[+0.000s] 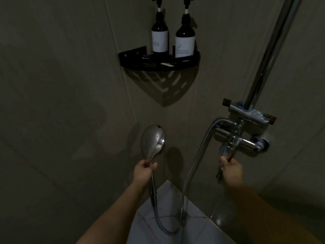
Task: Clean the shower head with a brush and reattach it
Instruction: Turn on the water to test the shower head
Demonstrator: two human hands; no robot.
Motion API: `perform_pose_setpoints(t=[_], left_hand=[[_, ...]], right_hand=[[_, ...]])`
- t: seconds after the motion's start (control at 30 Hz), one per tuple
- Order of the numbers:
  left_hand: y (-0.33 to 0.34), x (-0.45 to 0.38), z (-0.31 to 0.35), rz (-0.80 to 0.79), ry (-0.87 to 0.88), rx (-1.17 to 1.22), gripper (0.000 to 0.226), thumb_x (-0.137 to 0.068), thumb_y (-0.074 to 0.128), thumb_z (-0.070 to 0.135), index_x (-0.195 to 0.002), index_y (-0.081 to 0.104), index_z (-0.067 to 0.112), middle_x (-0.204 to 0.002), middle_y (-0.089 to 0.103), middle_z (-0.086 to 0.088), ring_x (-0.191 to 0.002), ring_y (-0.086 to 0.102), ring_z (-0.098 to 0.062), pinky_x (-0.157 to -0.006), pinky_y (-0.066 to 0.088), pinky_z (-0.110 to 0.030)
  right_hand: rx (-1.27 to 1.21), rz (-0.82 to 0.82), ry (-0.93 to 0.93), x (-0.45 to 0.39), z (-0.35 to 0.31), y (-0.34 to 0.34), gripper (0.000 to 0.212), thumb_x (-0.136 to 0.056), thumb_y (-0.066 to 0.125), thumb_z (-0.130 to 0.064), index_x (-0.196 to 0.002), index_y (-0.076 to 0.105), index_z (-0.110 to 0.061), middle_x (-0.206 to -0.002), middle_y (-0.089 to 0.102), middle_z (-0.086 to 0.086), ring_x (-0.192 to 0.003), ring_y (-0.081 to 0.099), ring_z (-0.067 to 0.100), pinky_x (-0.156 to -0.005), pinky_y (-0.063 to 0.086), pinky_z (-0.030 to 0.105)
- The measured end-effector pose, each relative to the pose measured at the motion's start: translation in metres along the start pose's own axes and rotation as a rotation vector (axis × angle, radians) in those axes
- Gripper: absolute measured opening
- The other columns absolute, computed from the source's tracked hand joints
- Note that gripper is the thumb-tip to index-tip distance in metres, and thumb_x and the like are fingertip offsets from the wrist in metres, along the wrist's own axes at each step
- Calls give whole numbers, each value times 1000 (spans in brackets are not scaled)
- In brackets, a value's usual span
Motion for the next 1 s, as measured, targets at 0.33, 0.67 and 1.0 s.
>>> perform_pose_setpoints(t=[0.33, 0.67, 1.0], left_hand=[[-4, -1, -4, 24, -5, 70, 22, -80, 67, 5, -66, 53, 14, -65, 53, -2, -64, 47, -14, -58, 38, -23], [-4, -3, -6, 25, 16, 50, 21, -80, 68, 6, -68, 54, 15, -68, 54, -1, -74, 48, -16, -49, 38, -7], [-3, -2, 0, 23, 9, 55, 22, -80, 68, 5, -67, 54, 15, -68, 54, -1, -67, 48, -13, -55, 40, -13]], right_hand=[[-30, 11, 13, 1, 0, 2, 22, -88, 59, -13, -98, 65, 6, -81, 59, 18, -78, 55, 27, -75, 44, 37], [41, -15, 6, -3, 4, 3, 24, -88, 60, -22, -97, 68, 0, -93, 67, 29, -85, 64, 39, -78, 51, 47], [8, 6, -6, 8, -9, 0, 27, -89, 58, -16, -103, 66, 6, -94, 67, 29, -86, 64, 37, -83, 49, 47]])
Point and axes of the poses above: each hand's wrist, its own x-axis away from the middle knuckle, its own y-axis out of the palm, z = x × y, the point moved 3 cm from there along -x, towards the middle knuckle
